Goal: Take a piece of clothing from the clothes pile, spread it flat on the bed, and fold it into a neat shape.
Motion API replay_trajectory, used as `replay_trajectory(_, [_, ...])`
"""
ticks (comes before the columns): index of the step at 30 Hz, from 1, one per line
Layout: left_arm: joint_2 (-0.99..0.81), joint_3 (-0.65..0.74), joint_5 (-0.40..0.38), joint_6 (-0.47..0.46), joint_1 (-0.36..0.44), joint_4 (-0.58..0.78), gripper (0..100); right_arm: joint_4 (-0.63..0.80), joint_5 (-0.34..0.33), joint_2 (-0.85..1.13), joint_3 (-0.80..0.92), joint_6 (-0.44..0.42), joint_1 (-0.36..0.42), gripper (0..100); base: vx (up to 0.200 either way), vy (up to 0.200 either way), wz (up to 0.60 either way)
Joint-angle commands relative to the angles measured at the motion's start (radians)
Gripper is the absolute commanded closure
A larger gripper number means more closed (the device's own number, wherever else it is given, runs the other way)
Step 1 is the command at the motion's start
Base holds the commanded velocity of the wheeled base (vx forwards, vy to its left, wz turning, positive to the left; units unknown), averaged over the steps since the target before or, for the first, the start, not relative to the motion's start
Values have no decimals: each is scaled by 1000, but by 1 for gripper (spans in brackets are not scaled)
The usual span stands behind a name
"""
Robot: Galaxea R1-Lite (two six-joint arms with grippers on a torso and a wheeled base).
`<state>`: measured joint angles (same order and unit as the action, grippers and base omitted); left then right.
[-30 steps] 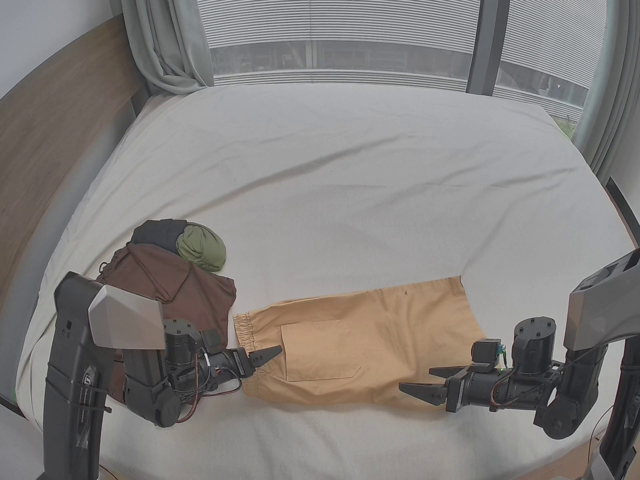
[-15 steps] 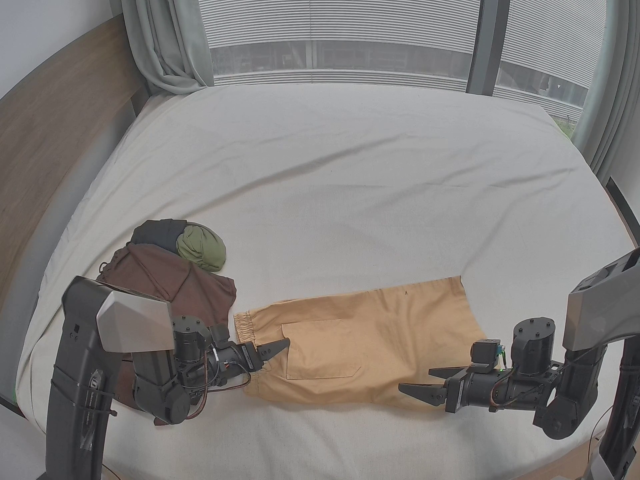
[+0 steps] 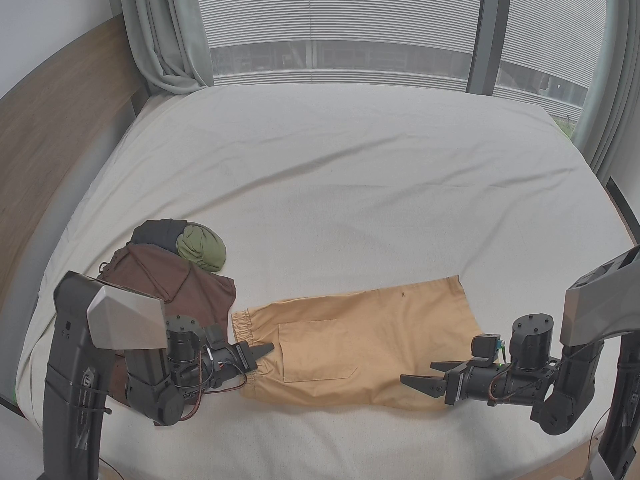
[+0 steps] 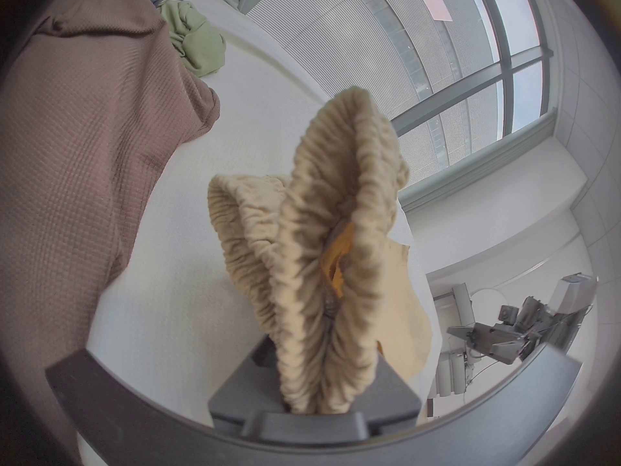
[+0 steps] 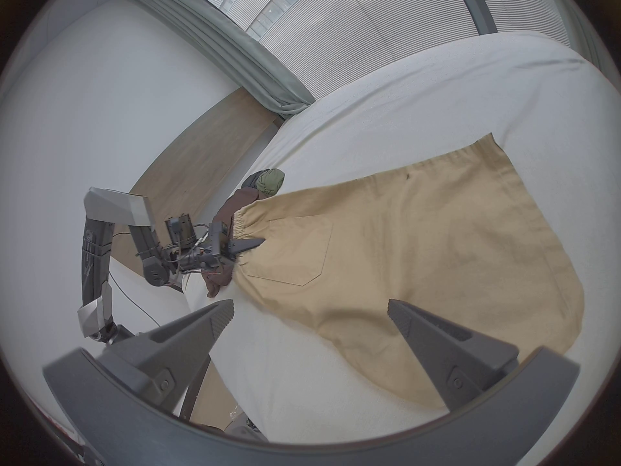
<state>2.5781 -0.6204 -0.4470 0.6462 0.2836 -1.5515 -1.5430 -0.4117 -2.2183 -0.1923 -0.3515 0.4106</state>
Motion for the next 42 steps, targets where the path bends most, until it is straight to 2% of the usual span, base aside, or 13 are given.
replay_trajectory(1, [-99,67,-22,33,-3,-1,100,0,1,-32,-15,0,-15,0,0,0,0])
replay_trajectory(7, [-180,128,-96,50,-34,-1,100,0,2,-58,-24,0,-29,0,0,0,0])
replay_trajectory(13, [-207,173,-105,47,-75,-1,100,-2,1,-98,-44,0,-38,0,0,0,0])
replay_trajectory(21, [-251,215,-222,50,-162,-1,100,-2,1,-100,-42,0,-29,0,0,0,0])
replay_trajectory(32, [-279,257,-229,46,-233,-1,100,0,1,-98,-38,-1,-24,0,0,0,0])
replay_trajectory(42, [-294,288,-283,43,-302,-1,100,0,1,-100,-38,-1,-13,0,0,0,0])
